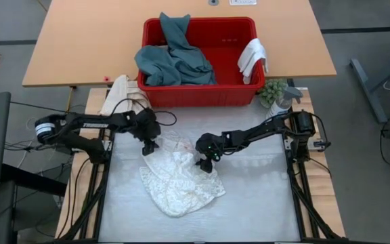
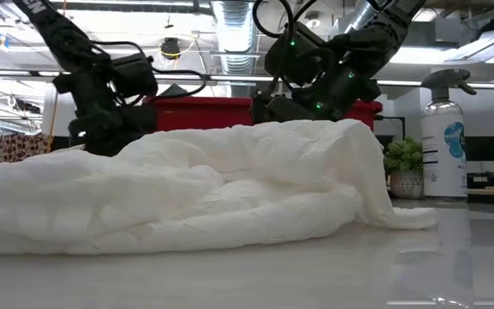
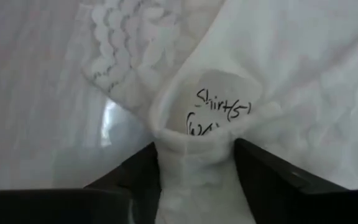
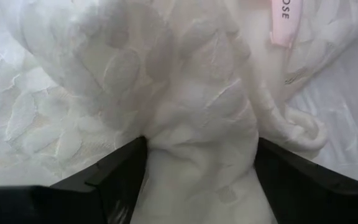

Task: Fold Laundry from Bin
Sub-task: Fold the white shirt

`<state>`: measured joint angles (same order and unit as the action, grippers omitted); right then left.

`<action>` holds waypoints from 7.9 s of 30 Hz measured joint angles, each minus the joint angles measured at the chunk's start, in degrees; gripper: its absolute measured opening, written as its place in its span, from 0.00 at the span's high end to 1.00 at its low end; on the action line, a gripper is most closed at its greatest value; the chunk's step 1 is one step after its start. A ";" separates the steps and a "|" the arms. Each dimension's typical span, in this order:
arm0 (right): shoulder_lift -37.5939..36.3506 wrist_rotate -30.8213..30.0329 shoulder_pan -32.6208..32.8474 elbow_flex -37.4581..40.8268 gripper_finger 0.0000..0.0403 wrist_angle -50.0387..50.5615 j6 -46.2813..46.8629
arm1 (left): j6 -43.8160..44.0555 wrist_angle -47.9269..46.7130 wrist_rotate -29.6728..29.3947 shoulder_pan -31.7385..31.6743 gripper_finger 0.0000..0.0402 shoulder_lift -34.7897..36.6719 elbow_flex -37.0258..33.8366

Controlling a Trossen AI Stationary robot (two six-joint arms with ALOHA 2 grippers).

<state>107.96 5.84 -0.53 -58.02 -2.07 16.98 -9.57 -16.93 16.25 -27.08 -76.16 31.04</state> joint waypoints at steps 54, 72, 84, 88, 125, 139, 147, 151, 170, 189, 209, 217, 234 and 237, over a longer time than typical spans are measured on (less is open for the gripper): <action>-21.45 -38.25 7.65 -64.98 0.93 81.74 -4.62 | 15.45 -34.20 -11.74 8.40 1.00 15.78 59.58; -21.41 -43.82 40.77 -64.98 0.93 62.88 4.22 | 48.47 -17.66 -6.23 46.38 1.00 11.99 67.78; -21.51 -58.14 38.50 -64.66 0.73 69.81 6.37 | 43.75 -31.32 -23.05 45.94 1.00 11.76 73.03; -21.44 -53.21 32.24 -62.28 0.73 70.64 6.73 | 43.61 -40.86 -25.73 43.82 1.00 11.48 71.71; 0.38 24.63 -6.42 -36.12 0.38 16.31 -33.74 | 29.71 -72.89 0.50 53.03 1.00 -6.18 69.61; 22.40 27.46 -1.60 -58.87 0.38 12.55 -43.35 | 31.66 -73.04 0.35 53.52 1.00 -10.00 69.55; 36.19 27.46 -1.58 -75.60 0.38 12.41 -44.67 | 37.24 -73.08 2.02 55.67 1.00 -10.15 69.55; 38.85 27.42 -1.61 -75.66 0.38 6.79 -45.54 | 39.30 -73.07 2.93 56.21 1.00 -10.15 69.55; 46.32 24.38 -0.17 -75.70 0.42 2.18 -45.11 | 37.66 -70.51 3.06 56.55 1.00 -12.07 69.57; 37.20 17.44 -4.40 -76.36 0.95 22.11 -41.26 | 32.89 -73.00 -7.30 56.66 1.00 -10.65 69.57; 5.00 -15.53 -12.70 -76.35 0.95 59.70 -45.44 | 20.27 -62.77 -55.69 42.36 1.00 4.43 69.57; -2.99 -33.02 -10.00 -76.35 0.95 69.99 -34.90 | 3.41 -48.62 -49.77 28.72 1.00 5.80 69.57; -14.58 -67.32 17.62 -76.35 0.95 80.02 -10.18 | 10.67 -25.68 -20.64 25.94 1.00 5.35 69.57; -14.69 -74.49 23.49 -76.35 0.95 80.04 -7.69 | 17.10 -17.15 -16.98 27.67 1.00 5.03 69.57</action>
<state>93.27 -68.64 22.96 -134.37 77.97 9.28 7.52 -34.08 -0.73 0.59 -71.13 100.62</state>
